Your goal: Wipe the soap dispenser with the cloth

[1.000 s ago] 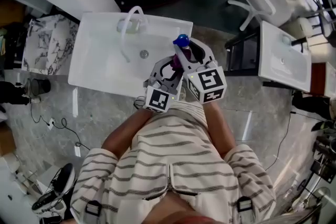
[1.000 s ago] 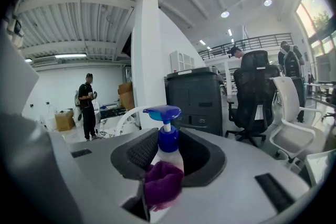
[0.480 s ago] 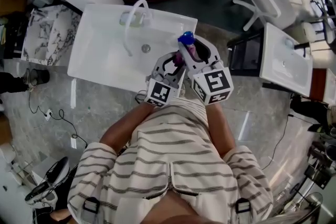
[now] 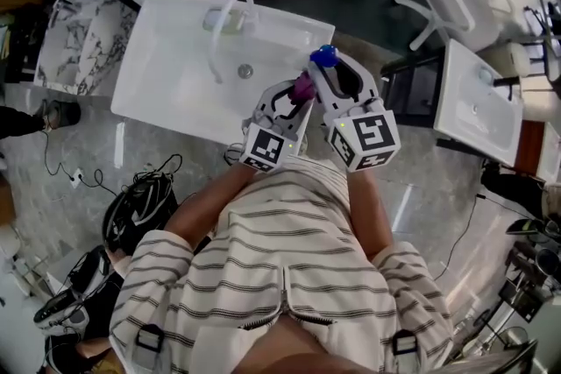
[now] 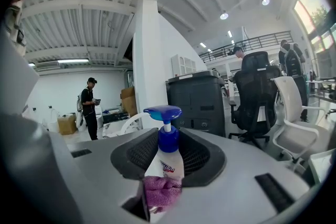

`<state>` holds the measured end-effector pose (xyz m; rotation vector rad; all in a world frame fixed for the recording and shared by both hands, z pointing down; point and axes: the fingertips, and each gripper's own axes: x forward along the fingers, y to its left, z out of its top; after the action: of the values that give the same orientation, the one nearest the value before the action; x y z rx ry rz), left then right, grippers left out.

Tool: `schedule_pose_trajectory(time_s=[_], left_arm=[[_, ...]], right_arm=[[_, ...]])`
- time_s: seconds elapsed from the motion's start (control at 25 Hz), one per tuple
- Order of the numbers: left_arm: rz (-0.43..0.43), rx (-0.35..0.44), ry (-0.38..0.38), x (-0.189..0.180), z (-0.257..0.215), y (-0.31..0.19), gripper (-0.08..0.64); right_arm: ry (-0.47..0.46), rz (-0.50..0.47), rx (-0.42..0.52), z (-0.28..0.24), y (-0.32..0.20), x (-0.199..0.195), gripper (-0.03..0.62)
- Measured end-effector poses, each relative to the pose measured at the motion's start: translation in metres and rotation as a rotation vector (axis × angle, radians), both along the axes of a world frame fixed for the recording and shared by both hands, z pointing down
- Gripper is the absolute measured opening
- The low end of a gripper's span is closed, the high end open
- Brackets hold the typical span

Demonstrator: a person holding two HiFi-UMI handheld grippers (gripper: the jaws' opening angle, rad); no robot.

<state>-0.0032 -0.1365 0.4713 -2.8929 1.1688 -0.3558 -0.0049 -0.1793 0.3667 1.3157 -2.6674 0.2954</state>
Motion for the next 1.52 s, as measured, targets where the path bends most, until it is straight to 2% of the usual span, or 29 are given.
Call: schedule_pose_trajectory(time_s=[0.68,1.36,1.52], left_arm=[[-0.069,-0.01,-0.001,-0.028,-0.003,0.003,0.115],[-0.137,0.033,0.14,-0.054,-0.061,-0.007,0.115],[-0.114,0.031,0.153,-0.055,-0.068,-0.013,0.115]], right_arm=[[0.001,-0.003,-0.015,0.006,0.001,-0.001,0.135],[0.009,-0.008,-0.023,0.009,0.003,0.012,0.134],[0.003,-0.054,-0.03,0.008,0.009,0.012,0.135]])
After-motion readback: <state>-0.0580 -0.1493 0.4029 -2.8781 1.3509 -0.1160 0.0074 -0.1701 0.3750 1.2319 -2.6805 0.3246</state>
